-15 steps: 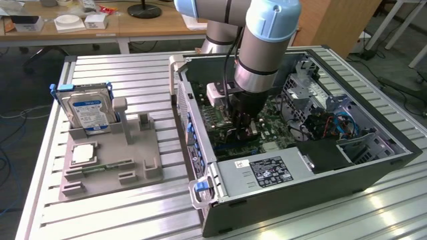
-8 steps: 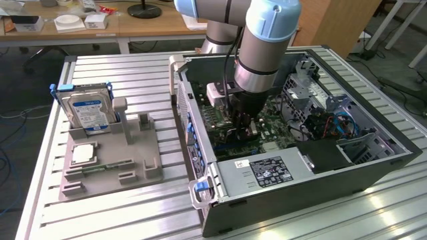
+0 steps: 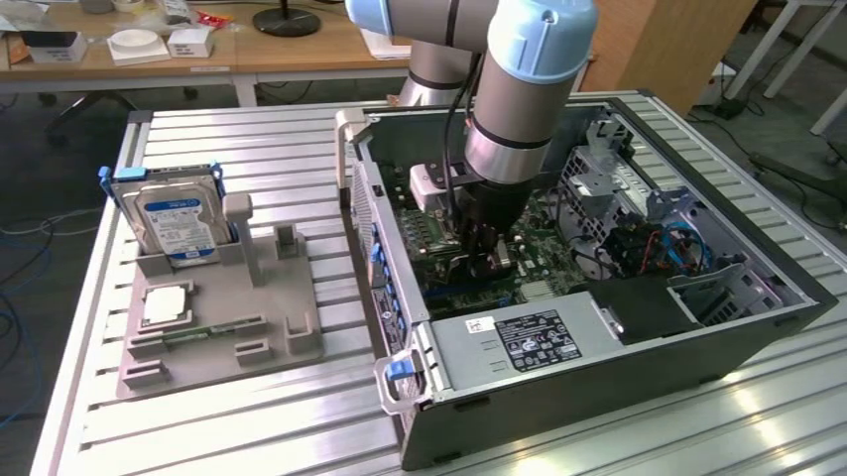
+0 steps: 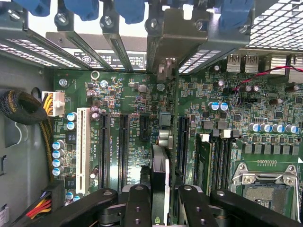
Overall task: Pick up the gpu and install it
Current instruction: 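Insert the gpu into the slot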
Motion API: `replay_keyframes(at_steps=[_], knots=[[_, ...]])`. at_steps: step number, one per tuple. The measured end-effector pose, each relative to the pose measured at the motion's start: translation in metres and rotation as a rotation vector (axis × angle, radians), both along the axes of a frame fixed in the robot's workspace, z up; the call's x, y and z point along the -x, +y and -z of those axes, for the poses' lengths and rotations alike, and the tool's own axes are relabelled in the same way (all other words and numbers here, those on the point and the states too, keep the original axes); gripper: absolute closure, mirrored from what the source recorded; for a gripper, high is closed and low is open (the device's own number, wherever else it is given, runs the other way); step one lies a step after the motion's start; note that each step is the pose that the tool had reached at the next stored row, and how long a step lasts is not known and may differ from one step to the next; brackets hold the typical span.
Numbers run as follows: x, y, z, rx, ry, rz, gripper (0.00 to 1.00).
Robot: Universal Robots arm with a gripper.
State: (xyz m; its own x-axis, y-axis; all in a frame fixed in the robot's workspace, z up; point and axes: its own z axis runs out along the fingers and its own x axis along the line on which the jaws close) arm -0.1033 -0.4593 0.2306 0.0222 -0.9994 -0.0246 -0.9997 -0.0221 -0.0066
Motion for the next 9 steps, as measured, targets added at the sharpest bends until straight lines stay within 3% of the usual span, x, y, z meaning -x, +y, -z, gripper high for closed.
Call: replay_keyframes(at_steps=[9], knots=[[0.0001, 0.0, 0.0032, 0.0, 0.0, 0.0, 0.73]])
